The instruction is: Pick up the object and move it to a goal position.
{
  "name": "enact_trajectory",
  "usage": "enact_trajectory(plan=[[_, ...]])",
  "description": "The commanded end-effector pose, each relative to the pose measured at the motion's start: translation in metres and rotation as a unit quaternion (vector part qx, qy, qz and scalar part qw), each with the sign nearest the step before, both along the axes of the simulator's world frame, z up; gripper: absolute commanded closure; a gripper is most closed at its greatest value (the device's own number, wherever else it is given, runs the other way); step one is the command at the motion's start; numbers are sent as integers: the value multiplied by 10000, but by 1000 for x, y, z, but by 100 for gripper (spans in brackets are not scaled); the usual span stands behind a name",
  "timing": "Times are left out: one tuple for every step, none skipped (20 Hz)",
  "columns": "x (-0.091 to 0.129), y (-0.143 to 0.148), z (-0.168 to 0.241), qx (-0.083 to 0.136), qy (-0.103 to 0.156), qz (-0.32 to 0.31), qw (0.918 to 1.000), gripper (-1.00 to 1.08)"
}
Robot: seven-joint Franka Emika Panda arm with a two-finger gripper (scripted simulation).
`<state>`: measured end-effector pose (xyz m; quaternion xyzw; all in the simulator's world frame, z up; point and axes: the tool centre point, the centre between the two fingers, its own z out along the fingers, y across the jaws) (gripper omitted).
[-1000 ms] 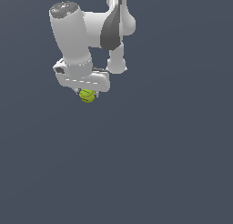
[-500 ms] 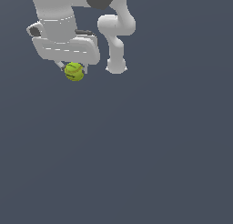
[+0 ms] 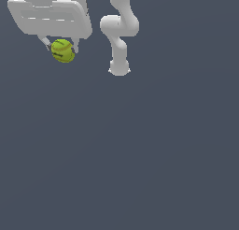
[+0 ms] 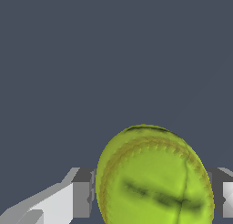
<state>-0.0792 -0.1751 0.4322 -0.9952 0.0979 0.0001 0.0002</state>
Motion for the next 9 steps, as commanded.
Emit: enact_trajectory(plan=[[-1, -3, 12, -1, -1, 3, 10000, 108], [-1, -4, 16, -1, -1, 3, 10000, 108], [-1, -5, 19, -1, -1, 3, 10000, 108], [-1, -6, 21, -1, -1, 3, 10000, 108], [-1, -6, 23, -1, -1, 3, 10000, 108], [-1, -7, 24, -1, -1, 3, 10000, 108], [-1, -7, 25, -1, -1, 3, 10000, 108], [-1, -7, 26, -1, -1, 3, 10000, 108], [-1, -7, 26, -1, -1, 3, 10000, 108]])
